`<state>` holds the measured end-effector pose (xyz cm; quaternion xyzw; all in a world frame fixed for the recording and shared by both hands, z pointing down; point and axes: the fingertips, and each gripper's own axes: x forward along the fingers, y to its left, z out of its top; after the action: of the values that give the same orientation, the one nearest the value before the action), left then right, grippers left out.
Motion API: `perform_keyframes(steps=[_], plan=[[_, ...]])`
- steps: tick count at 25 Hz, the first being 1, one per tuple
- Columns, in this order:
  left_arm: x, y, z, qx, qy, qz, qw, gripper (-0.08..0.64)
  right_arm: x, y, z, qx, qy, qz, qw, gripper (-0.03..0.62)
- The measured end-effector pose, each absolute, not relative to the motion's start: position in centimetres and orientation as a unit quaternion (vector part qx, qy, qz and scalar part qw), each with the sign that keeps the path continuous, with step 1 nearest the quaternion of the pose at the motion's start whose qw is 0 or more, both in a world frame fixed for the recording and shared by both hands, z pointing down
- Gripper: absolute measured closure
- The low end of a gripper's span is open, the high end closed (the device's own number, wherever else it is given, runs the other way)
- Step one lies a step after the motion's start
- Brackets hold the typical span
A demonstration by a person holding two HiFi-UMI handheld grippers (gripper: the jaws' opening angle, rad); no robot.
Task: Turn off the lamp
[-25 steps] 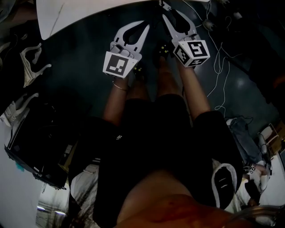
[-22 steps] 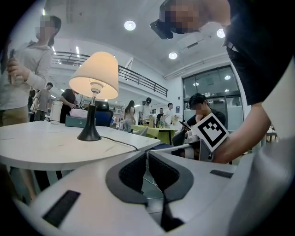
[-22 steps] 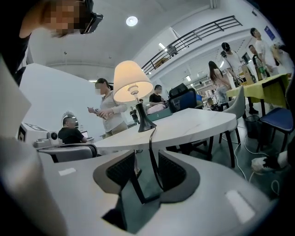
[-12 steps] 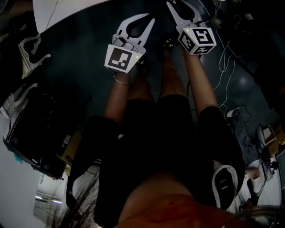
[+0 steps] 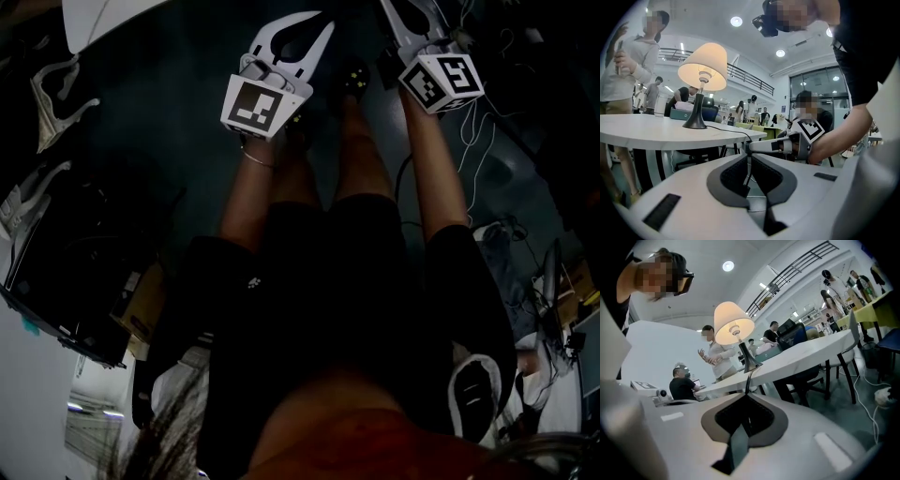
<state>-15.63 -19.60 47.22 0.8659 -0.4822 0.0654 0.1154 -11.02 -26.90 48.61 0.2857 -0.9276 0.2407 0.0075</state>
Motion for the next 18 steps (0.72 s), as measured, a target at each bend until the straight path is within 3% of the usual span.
perform_keyframes(steps=[3, 6, 18], plan=[[-14.8, -19.8, 47.3, 0.868, -0.480, 0.046, 0.120, 0.548, -10.4, -26.8, 47.3, 0.276, -0.926, 0.258, -0.017, 0.581], [-13.6, -20.0, 47.6, 0.875, -0.464, 0.050, 0.129, 0.495, -10.0, -26.6, 46.1, 0.261, -0.927, 0.266, -0.030, 0.581], [-12.2, -22.1, 48.2, 0.889, -0.439, 0.072, 0.108, 0.492, -10.9, -26.6, 42.2, 0.214, -0.915, 0.327, -0.096, 0.581]])
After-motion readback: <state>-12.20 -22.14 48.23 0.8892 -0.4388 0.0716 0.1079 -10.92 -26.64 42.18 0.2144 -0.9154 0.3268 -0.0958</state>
